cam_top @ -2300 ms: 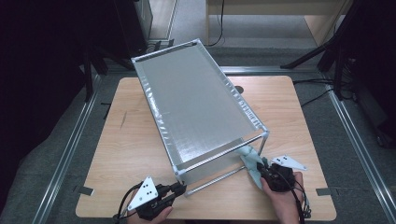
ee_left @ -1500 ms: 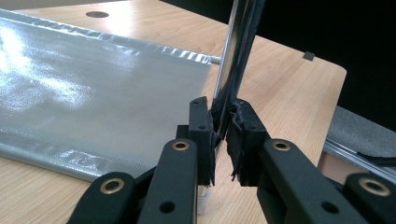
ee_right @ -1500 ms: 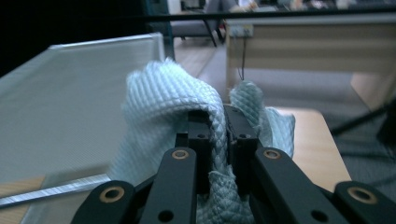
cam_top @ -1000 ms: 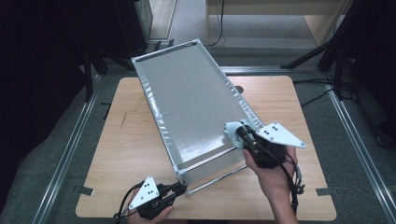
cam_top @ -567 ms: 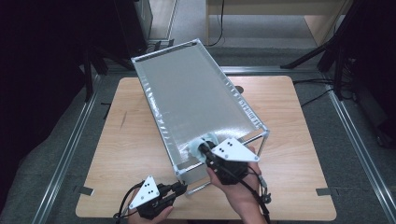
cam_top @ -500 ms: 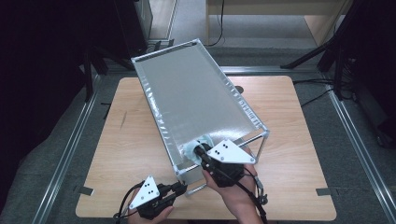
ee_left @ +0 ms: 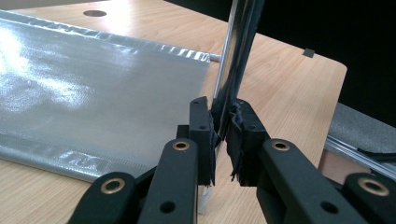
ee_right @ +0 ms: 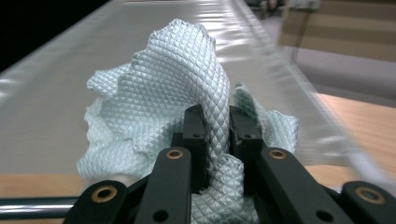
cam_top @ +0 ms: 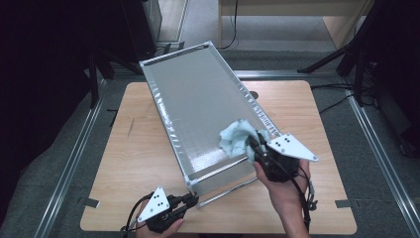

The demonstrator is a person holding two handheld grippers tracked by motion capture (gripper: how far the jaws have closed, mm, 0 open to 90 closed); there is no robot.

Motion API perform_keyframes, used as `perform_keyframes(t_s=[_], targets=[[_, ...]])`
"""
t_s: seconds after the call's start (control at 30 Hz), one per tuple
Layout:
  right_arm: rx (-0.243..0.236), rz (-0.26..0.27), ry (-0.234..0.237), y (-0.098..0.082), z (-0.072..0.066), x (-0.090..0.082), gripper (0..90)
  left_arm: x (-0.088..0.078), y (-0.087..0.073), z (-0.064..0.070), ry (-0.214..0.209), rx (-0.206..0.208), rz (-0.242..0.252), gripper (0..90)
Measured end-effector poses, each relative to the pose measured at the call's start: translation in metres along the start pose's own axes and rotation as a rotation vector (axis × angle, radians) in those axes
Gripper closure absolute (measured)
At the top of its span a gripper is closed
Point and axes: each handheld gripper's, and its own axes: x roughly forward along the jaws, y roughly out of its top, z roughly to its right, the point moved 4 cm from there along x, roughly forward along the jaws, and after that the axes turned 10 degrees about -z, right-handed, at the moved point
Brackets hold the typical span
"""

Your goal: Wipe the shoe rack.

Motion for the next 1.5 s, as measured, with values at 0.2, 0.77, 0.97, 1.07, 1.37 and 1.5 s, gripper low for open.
perform_keyframes(t_s=[0.2,0.77,0.97,1.07,1.37,1.5], targets=[[0.070,0.024,0.004,-0.002,0.012,0.002,83.1,0.001,0.000,0.000,-0.001,-0.006,0.002,80.9],[-0.101,-0.012,0.251,-0.008,-0.096,0.008,83.0,0.001,0.000,0.001,0.005,-0.001,0.003,81.0],[-0.083,0.017,0.156,-0.007,-0.067,0.002,82.8,0.001,0.000,0.000,0.005,0.010,0.002,81.2],[-0.056,0.044,0.070,-0.007,-0.040,-0.006,82.9,0.001,0.000,0.000,0.004,0.009,0.002,81.2],[0.114,0.129,-0.097,-0.032,0.045,-0.042,83.0,0.001,-0.001,0.000,0.008,0.014,0.005,81.3],[0.149,0.111,-0.134,-0.052,0.063,-0.040,83.2,0.001,-0.001,0.000,0.007,0.015,0.006,81.4]])
